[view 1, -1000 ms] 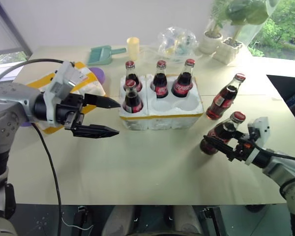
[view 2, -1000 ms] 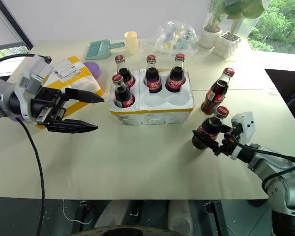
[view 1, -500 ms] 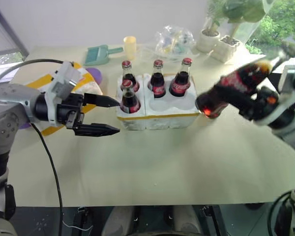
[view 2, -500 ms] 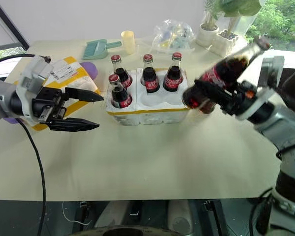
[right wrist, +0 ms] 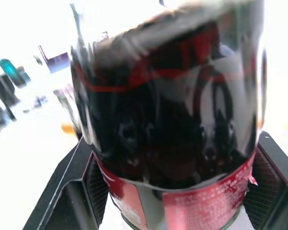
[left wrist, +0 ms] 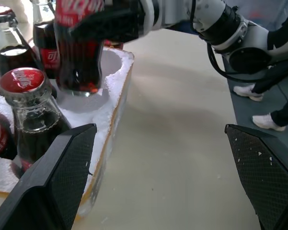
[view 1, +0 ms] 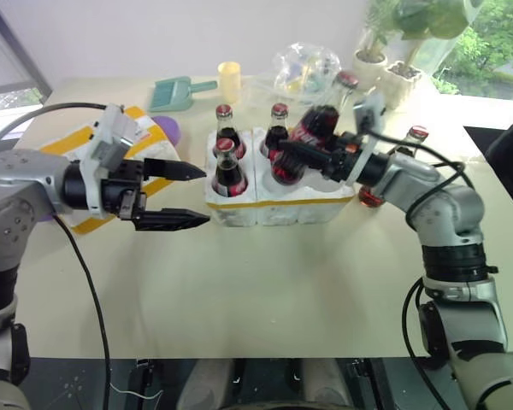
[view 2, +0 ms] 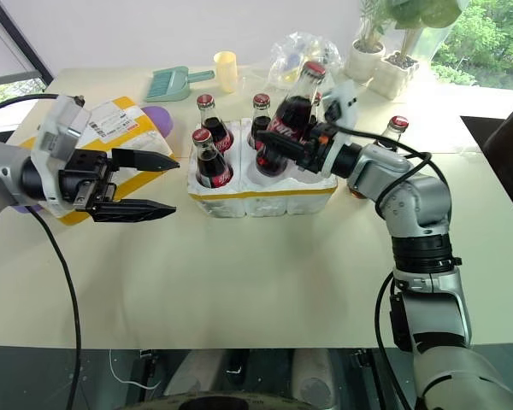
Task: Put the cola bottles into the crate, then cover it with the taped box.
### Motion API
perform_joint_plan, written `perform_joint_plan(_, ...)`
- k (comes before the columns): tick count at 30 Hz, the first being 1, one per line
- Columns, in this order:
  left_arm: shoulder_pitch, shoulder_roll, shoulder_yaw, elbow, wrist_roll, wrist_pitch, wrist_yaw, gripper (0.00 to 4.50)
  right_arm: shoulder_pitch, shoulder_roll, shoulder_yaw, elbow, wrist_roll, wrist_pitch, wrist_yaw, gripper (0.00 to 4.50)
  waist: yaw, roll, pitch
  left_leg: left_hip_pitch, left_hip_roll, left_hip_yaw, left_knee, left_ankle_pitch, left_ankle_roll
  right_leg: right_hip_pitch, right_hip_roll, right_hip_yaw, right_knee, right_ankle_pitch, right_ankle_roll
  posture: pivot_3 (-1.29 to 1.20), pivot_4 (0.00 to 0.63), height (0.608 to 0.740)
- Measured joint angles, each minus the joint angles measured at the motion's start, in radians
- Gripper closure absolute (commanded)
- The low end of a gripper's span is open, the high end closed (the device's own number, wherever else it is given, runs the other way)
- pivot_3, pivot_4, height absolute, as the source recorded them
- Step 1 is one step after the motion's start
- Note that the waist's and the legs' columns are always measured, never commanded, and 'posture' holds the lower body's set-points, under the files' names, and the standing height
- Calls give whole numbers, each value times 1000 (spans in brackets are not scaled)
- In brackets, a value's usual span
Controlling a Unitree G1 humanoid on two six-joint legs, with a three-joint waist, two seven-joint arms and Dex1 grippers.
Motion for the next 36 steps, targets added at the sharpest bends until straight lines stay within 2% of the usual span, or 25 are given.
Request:
perform_joint_plan(8, 11, 1, 19, -13, -19, -1, 22, 0, -2, 44, 112, 56, -176, -100, 65, 1639, -5, -1, 0, 0, 0, 0, 0, 1, -1, -1, 0, 0, 1, 0, 0, 0, 150, 740)
perform_joint_plan(10, 10, 0, 18, -13, -19, -3, 30, 0, -39, 68, 128, 99, -223, -133, 65, 555, -17, -1, -1, 1, 0, 0, 0, 1, -1, 0, 1, 0, 1, 0, 0, 0, 150, 740)
perform_joint_plan(11, 7, -2, 18, -13, -19, -4, 31, 0, -53, 81, 135, 123, -247, -145, 62, 194, -21, -2, -1, 1, 1, 0, 0, 1, -1, 0, 1, 0, 1, 0, 0, 0, 150, 740)
perform_joint_plan(12, 5, -2, 17, -13, -19, -5, 32, 0, -58, 88, 137, 133, -259, -154, 62, 43, -23, -2, -1, 1, 1, 0, 0, 1, -1, 0, 2, 0, 2, 0, 0, 0, 150, 740)
perform_joint_plan(15, -6, -3, 17, -13, -19, -7, 32, 0, -57, 91, 120, 130, -271, -150, 47, 43, -23, -2, -1, 2, 1, 0, 0, 1, -2, 0, 2, 0, 2, 0, 0, 0, 150, 740)
perform_joint_plan(19, -4, -2, 16, -13, -18, -8, 31, 0, 12, 51, 27, 9, -231, -60, 11, 43, -10, -2, -1, 1, 0, -1, 0, 1, -1, 0, 2, 1, 2, 0, 0, 0, 150, 740)
perform_joint_plan(24, -5, 9, 16, -9, -17, -10, 21, 0, 185, -57, -242, -350, -13, 183, -79, 43, 5, -2, -1, 0, 1, -1, -1, -1, 1, -1, 2, 3, 0, 0, 0, 0, 150, 740)
perform_joint_plan(27, -8, 13, 14, 4, -14, -15, 9, 0, 310, -107, -350, -487, 58, 287, -144, 43, 5, -2, -1, 0, 1, -1, -1, 0, 0, 0, 1, 3, 0, 0, 0, 0, 150, 740)
perform_joint_plan(32, -25, -3, 0, 28, 5, -48, 2, 0, 456, -107, -481, -516, 30, 323, -291, 43, 5, -2, -1, 1, 1, 0, -1, 0, 0, 1, 0, 3, 0, 0, 0, 0, 150, 740)
perform_joint_plan(36, -29, -27, -29, 36, 7, -52, -1, 0, 498, -104, -495, -477, -44, 266, -355, 43, 4, -2, -1, 1, 1, 0, -1, 0, 0, 0, 0, 3, 0, 0, 0, 0, 150, 740)
